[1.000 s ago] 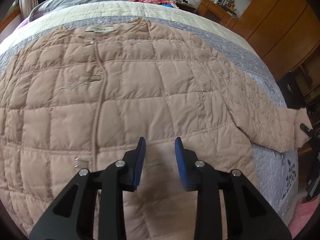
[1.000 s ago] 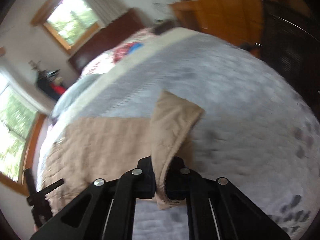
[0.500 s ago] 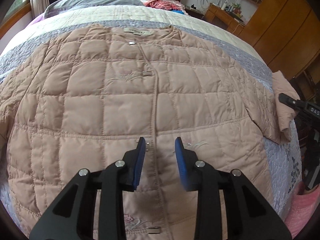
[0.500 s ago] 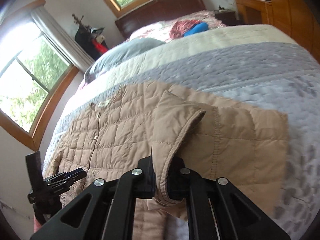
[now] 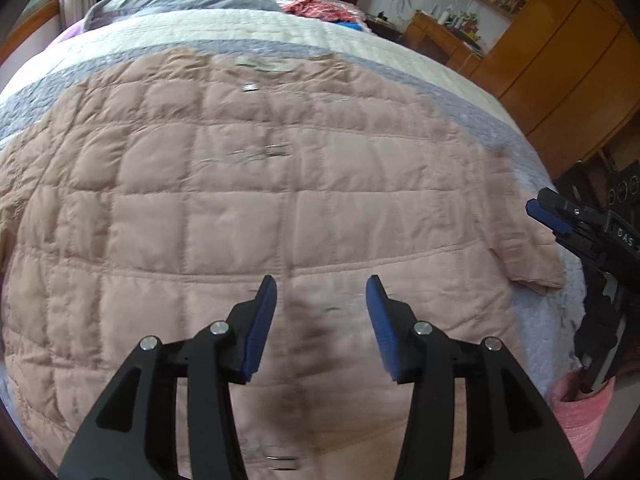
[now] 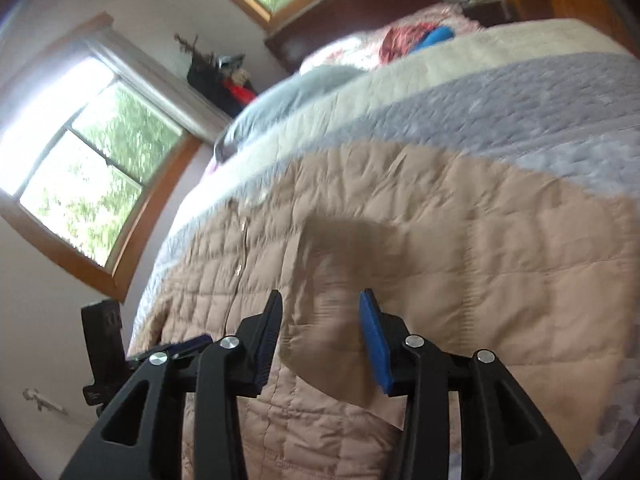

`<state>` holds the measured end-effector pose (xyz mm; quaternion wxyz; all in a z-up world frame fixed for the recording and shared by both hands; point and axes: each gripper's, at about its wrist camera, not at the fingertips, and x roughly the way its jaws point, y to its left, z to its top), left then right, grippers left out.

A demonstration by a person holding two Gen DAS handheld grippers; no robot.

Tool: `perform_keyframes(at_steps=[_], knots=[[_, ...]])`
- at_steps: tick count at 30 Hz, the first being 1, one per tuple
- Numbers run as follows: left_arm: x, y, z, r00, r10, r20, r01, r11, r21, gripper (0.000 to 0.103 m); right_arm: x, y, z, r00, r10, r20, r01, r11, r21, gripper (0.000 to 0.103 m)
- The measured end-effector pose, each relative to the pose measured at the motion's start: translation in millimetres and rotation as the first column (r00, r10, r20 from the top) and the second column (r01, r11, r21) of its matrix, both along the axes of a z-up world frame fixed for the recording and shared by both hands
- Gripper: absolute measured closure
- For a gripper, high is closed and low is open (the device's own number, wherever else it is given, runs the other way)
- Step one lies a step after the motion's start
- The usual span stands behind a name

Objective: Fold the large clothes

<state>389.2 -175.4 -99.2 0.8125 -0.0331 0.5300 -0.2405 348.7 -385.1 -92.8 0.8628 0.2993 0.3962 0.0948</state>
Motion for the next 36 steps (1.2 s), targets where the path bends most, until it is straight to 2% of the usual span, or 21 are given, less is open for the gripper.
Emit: perform_keyframes(at_steps=[4,7,8,10,12,13,14,15,18,21,23,27,33,36], knots=[[-6.4,-40.6,10.7,0.997,-0.075,-0.01,0.074,0.996,-0.059,0.052,-32.9,-38.1,12.3,0.986,-0.161,0.038,0.163,0.984,-0.074,0.062],[-5.3,-75.7,8.5,0.993,-0.116,-0.033,0.112,0.989,-0.099,0.051,-47.6,-72.7,10.6,0.969,-0.245,0.001,0.244,0.967,-0.077,0.062],[-4.4,-86.5,5.6,0.991,-0.123,-0.048,0.117,0.987,-0.11,0.051,-50.3,-80.8,8.9,0.958,-0.285,-0.017,0.282,0.954,-0.099,0.062],[1.1,-107.7,-3.5,0.988,-0.135,-0.081,0.124,0.984,-0.128,0.051,-57.8,-99.0,2.2,0.915,-0.4,-0.063,0.379,0.9,-0.214,0.063],[5.4,-125.8,-10.5,0.987,-0.135,-0.087,0.123,0.984,-0.128,0.052,-60.6,-111.5,-5.5,0.888,-0.451,-0.092,0.419,0.874,-0.247,0.063],[6.3,-133.3,-12.9,0.987,-0.138,-0.085,0.128,0.984,-0.121,0.053,-62.7,-118.8,-9.9,0.881,-0.462,-0.104,0.431,0.872,-0.231,0.064],[8.2,-141.1,-16.4,0.986,-0.141,-0.085,0.132,0.985,-0.108,0.057,-64.2,-123.3,-12.5,0.878,-0.466,-0.11,0.436,0.874,-0.215,0.064],[9.9,-145.9,-18.6,0.986,-0.141,-0.087,0.132,0.986,-0.103,0.071,-63.3,-125.3,-16.8,0.876,-0.467,-0.117,0.441,0.876,-0.195,0.064],[15.6,-153.9,-25.7,0.986,-0.132,-0.105,0.119,0.985,-0.123,0.094,-67.4,-132.1,-20.6,0.877,-0.463,-0.125,0.439,0.88,-0.183,0.064],[14.8,-144.9,-18.3,0.99,-0.113,-0.079,0.1,0.983,-0.155,0.098,-67.9,-130.5,-21.3,0.886,-0.448,-0.122,0.426,0.889,-0.166,0.064],[13.1,-129.3,-3.8,0.997,-0.076,-0.029,0.071,0.984,-0.162,0.099,-62.2,-126.1,-21.8,0.894,-0.433,-0.115,0.416,0.897,-0.146,0.064],[8.6,-86.2,17.8,0.999,0.001,0.047,0.007,0.985,-0.171,0.099,-57.6,-115.1,-18.6,0.934,-0.347,-0.085,0.346,0.938,-0.027,0.064],[9.2,-2.4,46.6,0.981,0.138,0.138,-0.116,0.981,-0.155,0.099,-37.9,-80.8,-22.8,0.976,-0.204,-0.08,0.208,0.977,0.044,0.064],[13.3,40.0,55.7,0.96,0.213,0.179,-0.192,0.973,-0.132,0.099,-24.1,-55.8,-28.1,0.986,-0.135,-0.096,0.141,0.989,0.05,0.064]])
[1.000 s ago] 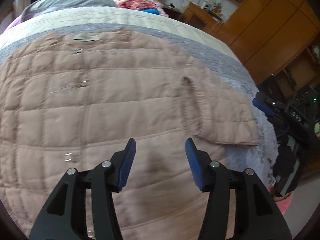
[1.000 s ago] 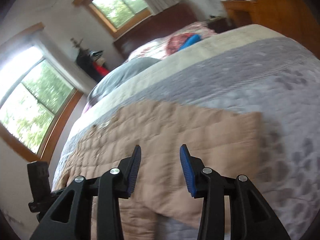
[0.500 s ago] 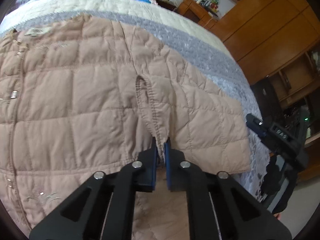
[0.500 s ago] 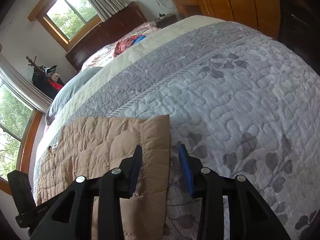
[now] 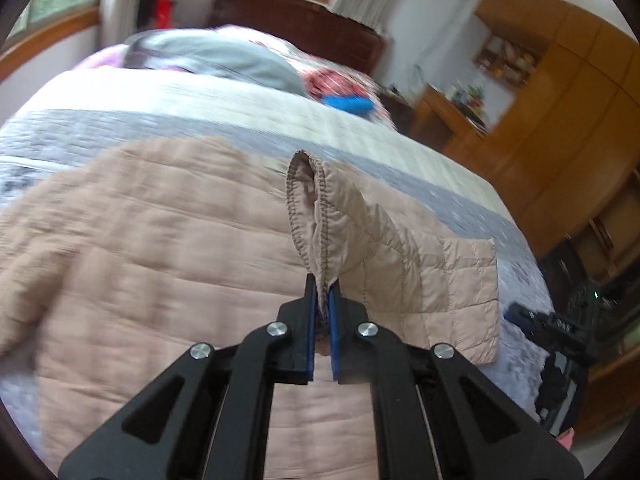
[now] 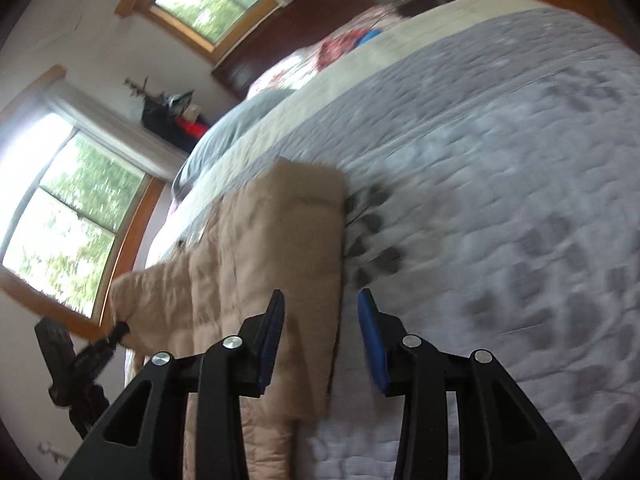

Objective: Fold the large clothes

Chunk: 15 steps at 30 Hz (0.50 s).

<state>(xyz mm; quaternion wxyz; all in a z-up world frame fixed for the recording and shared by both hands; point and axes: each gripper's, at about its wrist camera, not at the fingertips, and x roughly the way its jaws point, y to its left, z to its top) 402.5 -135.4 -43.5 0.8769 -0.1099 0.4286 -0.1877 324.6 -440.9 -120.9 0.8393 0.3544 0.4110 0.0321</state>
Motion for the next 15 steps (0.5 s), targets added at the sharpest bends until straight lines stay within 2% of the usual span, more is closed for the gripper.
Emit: perform_keyframes(at_steps=[4,7,10,13,15], knots=[[6.6,41.8,1.5,0.999,0.045,-0.015,-0.045,0.999,0.018,0.099,14.9,37.4,-6.7,0.995,0.097,-0.015,-0.097,0.995,-0.004,0.064],[11.6,63.3,-10.0,0.997,0.068,-0.045,-0.066,0.997,0.041,0.099,24.6,61.9,-10.2,0.99,0.131,-0.048,-0.134,0.989,-0.064,0.064],[20.5,67.2,-36.1,0.991,0.071,-0.112,-0.064,0.996,0.063,0.099,30.2,74.4,-17.5,0.988,0.115,-0.102,-0.129,0.981,-0.143,0.065],[31.8,72.0,-67.2,0.982,0.087,-0.167,-0.073,0.993,0.091,0.097,33.1,76.3,-28.1,0.984,0.113,-0.135,-0.13,0.983,-0.126,0.065],[35.7,74.6,-78.1,0.983,0.083,-0.167,-0.069,0.994,0.086,0.095,33.4,78.0,-31.1,0.983,0.121,-0.141,-0.14,0.981,-0.133,0.065]])
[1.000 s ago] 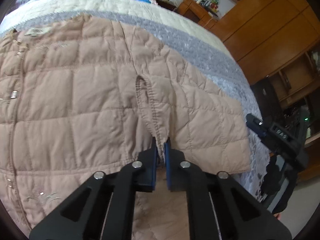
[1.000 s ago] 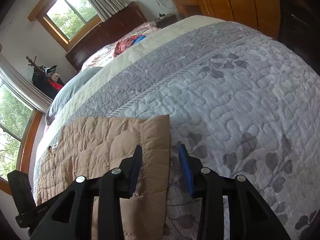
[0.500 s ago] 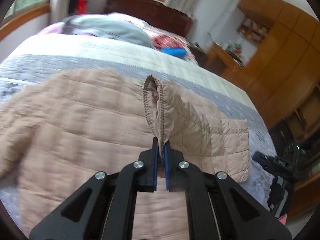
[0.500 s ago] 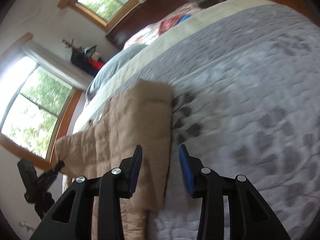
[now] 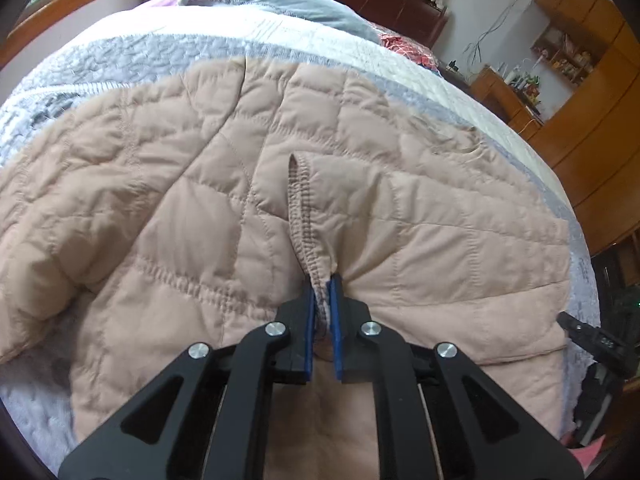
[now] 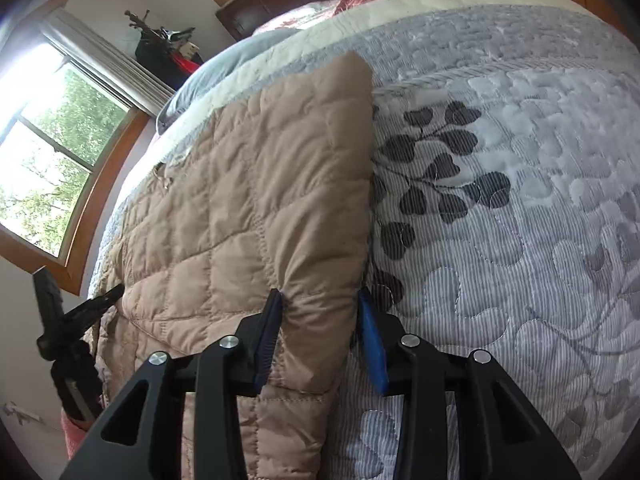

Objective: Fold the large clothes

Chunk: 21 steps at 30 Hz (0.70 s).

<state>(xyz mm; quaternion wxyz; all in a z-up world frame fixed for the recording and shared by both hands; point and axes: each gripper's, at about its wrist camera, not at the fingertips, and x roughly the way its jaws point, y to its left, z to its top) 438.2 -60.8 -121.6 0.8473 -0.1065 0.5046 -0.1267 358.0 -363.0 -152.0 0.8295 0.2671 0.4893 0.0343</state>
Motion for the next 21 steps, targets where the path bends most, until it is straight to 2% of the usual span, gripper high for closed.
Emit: perform_keyframes(at_steps=[6,10,11,12,14,16,17,21], knots=[[-2.0,0.6,-8.8,0.998,-0.01,0.062,0.01,1.0,-0.002,0.094,1.3,16.6,-1.3,1.0,0.017,-0.009,-0.018,0.994,-0.105,0.065],[-4.4,3.0,-3.2,0.999,-0.004,0.037,0.004,1.0,-0.003,0.093,-0.8,14.3,2.4,1.0,0.01,0.008,-0.01,0.997,-0.081,0.064],[-6.9,5.4,3.0,0.999,0.0,0.037,0.0,1.0,0.004,0.088,-3.7,12.8,6.7,1.0,0.006,0.007,-0.006,0.997,-0.077,0.061],[-8.5,7.5,8.4,0.999,0.005,0.051,-0.006,1.0,0.019,0.079,-8.2,12.8,17.2,1.0,-0.001,0.021,0.003,0.995,-0.095,0.061],[-22.6,13.7,32.4,0.989,0.05,0.14,-0.064,0.993,0.098,0.059,-17.5,15.1,45.1,0.996,-0.017,0.084,0.031,0.985,-0.169,0.059],[-32.1,12.2,50.9,0.977,0.063,0.203,-0.092,0.986,0.137,0.058,-21.2,22.1,62.7,0.993,-0.018,0.12,0.041,0.98,-0.193,0.058],[-33.6,8.0,57.0,0.976,0.046,0.213,-0.077,0.988,0.137,0.059,-17.1,29.9,68.7,0.992,-0.001,0.126,0.025,0.981,-0.191,0.058],[-32.9,-32.6,69.3,0.982,-0.052,0.182,0.032,0.994,0.109,0.058,11.2,66.4,71.4,0.994,0.065,0.083,-0.05,0.984,-0.169,0.058]])
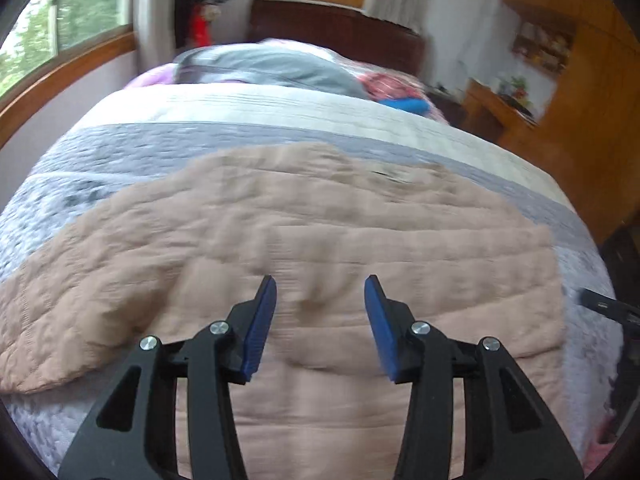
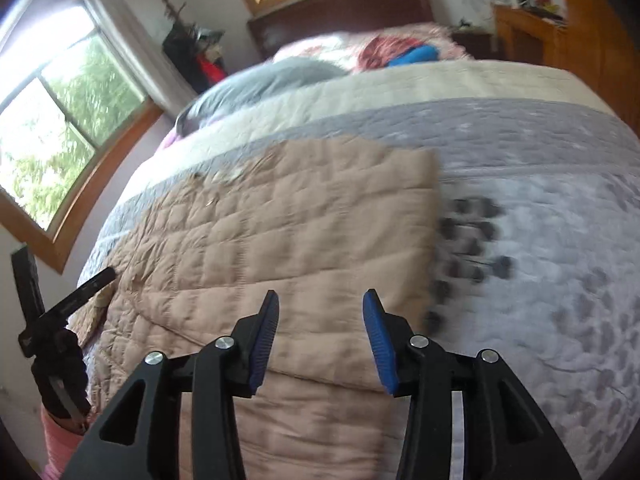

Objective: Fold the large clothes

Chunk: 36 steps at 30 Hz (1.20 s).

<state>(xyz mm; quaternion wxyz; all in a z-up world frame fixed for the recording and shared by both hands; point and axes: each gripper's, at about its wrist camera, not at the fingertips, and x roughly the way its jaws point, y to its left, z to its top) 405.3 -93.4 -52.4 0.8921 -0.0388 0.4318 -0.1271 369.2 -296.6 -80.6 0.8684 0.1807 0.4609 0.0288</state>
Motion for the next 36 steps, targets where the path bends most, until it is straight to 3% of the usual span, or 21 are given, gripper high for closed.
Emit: perform_keyframes(at_steps=[4,8,14,16,21,24,28,31,36], knots=[[16.0,-41.0,-23.5,0.996,-0.051,-0.072,0.051,0.999,0.002,0.058,39.8,36.8,-18.8,0.996,0.047,-0.075,-0.048,0.999,-0.02,0.058],[29.9,-46.3,-59.0,0.989,-0.044,-0.14,0.048,0.999,0.024,0.058,50.3,43.5,-41.0,0.992,0.042,-0.119,-0.047,0.998,-0.042,0.059],[22.8,-47.1,-77.3,0.993,-0.08,-0.085,0.086,0.994,0.066,0.056,51.8,59.0,-64.5,0.99,0.049,-0.13,-0.068,0.986,-0.149,0.061],[22.1,-49.2,-78.4,0.994,-0.076,-0.079,0.082,0.994,0.077,0.055,51.9,64.5,-64.9,0.991,0.047,-0.122,-0.069,0.981,-0.182,0.061],[7.0,-40.2,-52.4,0.996,-0.054,-0.071,0.059,0.996,0.061,0.057,30.7,56.1,-42.2,0.996,0.056,-0.066,-0.062,0.994,-0.091,0.061],[-13.4,-39.5,-42.0,0.996,-0.074,-0.044,0.079,0.992,0.1,0.056,8.8,61.2,-28.7,0.996,0.078,-0.045,-0.083,0.99,-0.118,0.061],[-17.3,-42.2,-61.5,0.99,-0.092,-0.105,0.103,0.99,0.102,0.055,5.0,66.0,-48.1,0.99,0.09,-0.106,-0.101,0.99,-0.103,0.061],[-16.4,-42.3,-71.7,0.991,-0.097,-0.094,0.107,0.988,0.11,0.055,6.5,69.0,-67.0,0.99,0.085,-0.113,-0.097,0.99,-0.106,0.061],[-7.5,-42.1,-66.7,0.989,-0.085,-0.123,0.097,0.991,0.091,0.055,11.7,59.9,-64.4,0.989,0.088,-0.116,-0.095,0.994,-0.054,0.061]])
